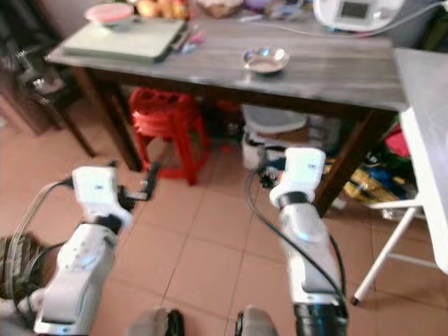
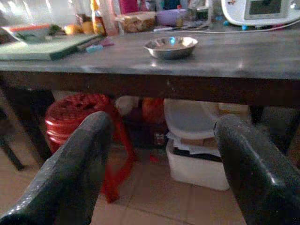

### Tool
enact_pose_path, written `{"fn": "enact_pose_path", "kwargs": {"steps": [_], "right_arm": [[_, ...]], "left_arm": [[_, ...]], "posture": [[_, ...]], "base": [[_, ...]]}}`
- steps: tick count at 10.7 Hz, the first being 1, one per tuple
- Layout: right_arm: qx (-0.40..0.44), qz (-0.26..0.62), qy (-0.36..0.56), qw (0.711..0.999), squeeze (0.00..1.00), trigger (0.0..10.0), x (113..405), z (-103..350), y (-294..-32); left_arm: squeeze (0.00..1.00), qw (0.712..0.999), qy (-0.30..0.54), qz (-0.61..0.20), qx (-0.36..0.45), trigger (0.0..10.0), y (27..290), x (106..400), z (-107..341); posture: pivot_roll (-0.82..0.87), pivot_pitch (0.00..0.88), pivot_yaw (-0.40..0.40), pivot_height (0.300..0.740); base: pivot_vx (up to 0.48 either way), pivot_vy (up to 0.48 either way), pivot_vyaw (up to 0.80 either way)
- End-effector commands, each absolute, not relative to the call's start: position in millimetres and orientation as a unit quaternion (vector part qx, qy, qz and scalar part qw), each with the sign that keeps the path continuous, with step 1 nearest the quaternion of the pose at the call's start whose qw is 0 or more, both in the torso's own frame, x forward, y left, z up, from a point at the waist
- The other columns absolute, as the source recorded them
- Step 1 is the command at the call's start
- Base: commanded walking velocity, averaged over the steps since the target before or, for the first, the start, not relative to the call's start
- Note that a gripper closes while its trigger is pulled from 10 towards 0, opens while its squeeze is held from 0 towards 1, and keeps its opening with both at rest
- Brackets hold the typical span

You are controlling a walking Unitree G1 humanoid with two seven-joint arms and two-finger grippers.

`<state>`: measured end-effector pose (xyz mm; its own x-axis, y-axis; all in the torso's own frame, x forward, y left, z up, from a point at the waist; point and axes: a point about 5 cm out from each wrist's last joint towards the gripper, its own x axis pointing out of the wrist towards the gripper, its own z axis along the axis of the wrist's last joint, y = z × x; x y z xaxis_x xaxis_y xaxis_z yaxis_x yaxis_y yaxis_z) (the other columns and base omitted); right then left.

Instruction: Setting the table

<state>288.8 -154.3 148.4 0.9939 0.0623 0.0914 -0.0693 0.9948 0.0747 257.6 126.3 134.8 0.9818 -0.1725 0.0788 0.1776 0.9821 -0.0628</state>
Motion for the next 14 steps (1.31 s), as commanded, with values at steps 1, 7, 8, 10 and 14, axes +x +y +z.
{"fn": "enact_pose_path", "kwargs": {"steps": [1, 7, 8, 10, 14], "right_arm": [[0.041, 0.049, -0.056, 0.996, 0.0, 10.0, 289.4, 157.0, -148.7], [0.01, 0.053, -0.095, 0.994, 0.0, 10.0, 296.6, 178.1, -147.7], [0.006, 0.053, -0.094, 0.994, 0.0, 10.0, 297.8, 178.2, -147.0], [-0.016, 0.045, -0.097, 0.994, 0.0, 10.0, 301.9, 179.0, -142.8], [-0.031, 0.061, -0.121, 0.99, 0.0, 10.0, 303.9, 187.9, -138.0]], "left_arm": [[0.0, 0.995, -0.041, -0.09, -0.033, 10.0, 127.6, 258.1, 135.8], [0.0, 0.994, -0.05, -0.09, -0.039, 10.0, 126.7, 259.7, 139.3], [0.0, 0.994, -0.052, -0.089, -0.039, 10.0, 127.0, 260.0, 139.8], [0.0, 0.993, -0.055, -0.098, -0.039, 10.0, 125.5, 258.9, 141.2], [0.0, 0.993, -0.055, -0.099, -0.039, 10.0, 126.6, 258.1, 142.3]], "posture": [[-0.05, 0.151, 0.034, 0.74], [-0.04, 0.163, 0.031, 0.74], [-0.04, 0.165, 0.033, 0.74], [-0.04, 0.167, 0.039, 0.74], [-0.03, 0.172, 0.041, 0.74]], "base": [[0.0, -0.461, -0.5], [0.0, -0.467, -0.23], [0.0, -0.454, 0.0], [0.309, -0.362, 0.0], [0.341, -0.333, 0.0]]}}
